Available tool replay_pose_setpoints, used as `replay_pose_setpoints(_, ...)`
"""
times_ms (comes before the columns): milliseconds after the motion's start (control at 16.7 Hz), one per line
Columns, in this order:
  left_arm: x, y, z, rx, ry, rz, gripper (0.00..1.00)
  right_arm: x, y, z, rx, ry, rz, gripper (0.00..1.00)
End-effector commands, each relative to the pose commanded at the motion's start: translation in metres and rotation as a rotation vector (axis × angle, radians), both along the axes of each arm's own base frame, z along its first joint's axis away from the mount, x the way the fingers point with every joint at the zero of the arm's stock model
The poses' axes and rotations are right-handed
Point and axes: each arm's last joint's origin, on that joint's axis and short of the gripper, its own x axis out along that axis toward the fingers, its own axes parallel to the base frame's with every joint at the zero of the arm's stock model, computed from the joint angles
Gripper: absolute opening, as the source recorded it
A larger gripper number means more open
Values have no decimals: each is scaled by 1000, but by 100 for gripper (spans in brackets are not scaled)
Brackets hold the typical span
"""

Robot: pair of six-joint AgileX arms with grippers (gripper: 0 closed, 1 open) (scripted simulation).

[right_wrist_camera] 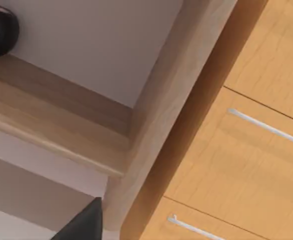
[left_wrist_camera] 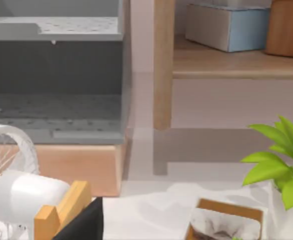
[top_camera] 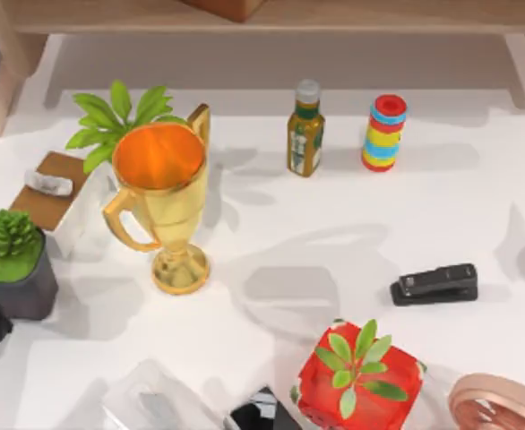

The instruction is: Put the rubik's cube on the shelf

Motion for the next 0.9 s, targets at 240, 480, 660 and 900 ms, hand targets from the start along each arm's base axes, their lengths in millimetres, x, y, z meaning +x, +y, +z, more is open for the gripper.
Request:
replay_pose_setpoints(240,0,0,0,0,0,0,100,68,-24,22,-293,10,-31,100)
replay_pose_setpoints(480,0,0,0,0,0,0,100,148,-66,2,-583,38,-56,100)
replay_pose_setpoints(660,0,0,0,0,0,0,100,198,-103,-40,-779,59,-65,100)
replay_pose_setpoints(900,0,0,0,0,0,0,100,237,-143,-105,-986,71,-69,100)
